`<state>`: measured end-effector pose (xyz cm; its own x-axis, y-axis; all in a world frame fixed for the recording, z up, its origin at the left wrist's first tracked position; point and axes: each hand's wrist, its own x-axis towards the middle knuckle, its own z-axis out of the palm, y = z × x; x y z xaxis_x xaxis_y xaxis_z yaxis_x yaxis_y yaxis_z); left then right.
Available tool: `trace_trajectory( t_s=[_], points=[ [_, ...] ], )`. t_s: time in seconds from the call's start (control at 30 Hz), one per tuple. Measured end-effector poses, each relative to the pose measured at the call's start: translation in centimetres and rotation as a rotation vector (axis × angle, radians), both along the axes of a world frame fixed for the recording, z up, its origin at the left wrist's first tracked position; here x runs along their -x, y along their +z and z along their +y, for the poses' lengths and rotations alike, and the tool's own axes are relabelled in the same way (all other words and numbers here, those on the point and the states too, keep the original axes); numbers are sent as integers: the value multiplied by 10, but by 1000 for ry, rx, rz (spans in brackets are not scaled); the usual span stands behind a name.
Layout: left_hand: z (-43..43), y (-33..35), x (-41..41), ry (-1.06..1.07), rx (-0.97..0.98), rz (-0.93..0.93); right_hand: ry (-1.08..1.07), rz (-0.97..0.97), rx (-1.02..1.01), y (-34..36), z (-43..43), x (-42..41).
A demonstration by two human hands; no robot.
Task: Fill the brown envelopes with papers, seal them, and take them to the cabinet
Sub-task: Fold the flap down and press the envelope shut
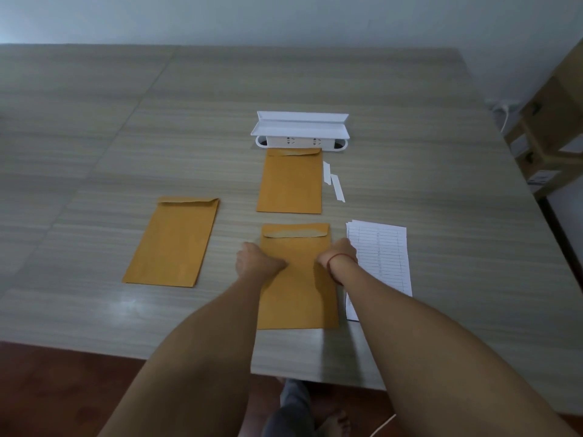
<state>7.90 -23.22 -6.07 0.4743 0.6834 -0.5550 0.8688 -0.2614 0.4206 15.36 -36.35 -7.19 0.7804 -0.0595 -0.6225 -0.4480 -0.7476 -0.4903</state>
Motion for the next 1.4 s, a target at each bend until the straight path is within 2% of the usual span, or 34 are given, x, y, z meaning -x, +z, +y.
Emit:
trace_trajectory(
  t_s=[0.13, 0.33, 0.43, 0.67, 0.9, 1.03, 1.1, 1.4],
  points=[
    [4, 2, -3, 64, 56, -57, -30, 30, -76, 1, 2, -6],
    [24, 26, -35, 73, 18, -214, -107, -136, -227, 19, 26, -34],
    [37, 41, -60, 42, -4, -275, -97, -172, -206, 28, 42, -60],
    [76, 35, -141, -45, -34, -273, -132, -237, -121, 23, 87, -130],
    [101, 13, -202, -166, -92, -173, -15, -272, 50, -1, 112, -182],
    [104, -3, -210, -235, -120, -86, 290, -365, 248, -18, 118, -179],
    [103, -7, -210, -262, -128, -73, 383, -373, 271, -27, 119, -173],
    [105, -2, -193, -284, -127, -71, 479, -291, 272, -19, 116, -167]
  ],
)
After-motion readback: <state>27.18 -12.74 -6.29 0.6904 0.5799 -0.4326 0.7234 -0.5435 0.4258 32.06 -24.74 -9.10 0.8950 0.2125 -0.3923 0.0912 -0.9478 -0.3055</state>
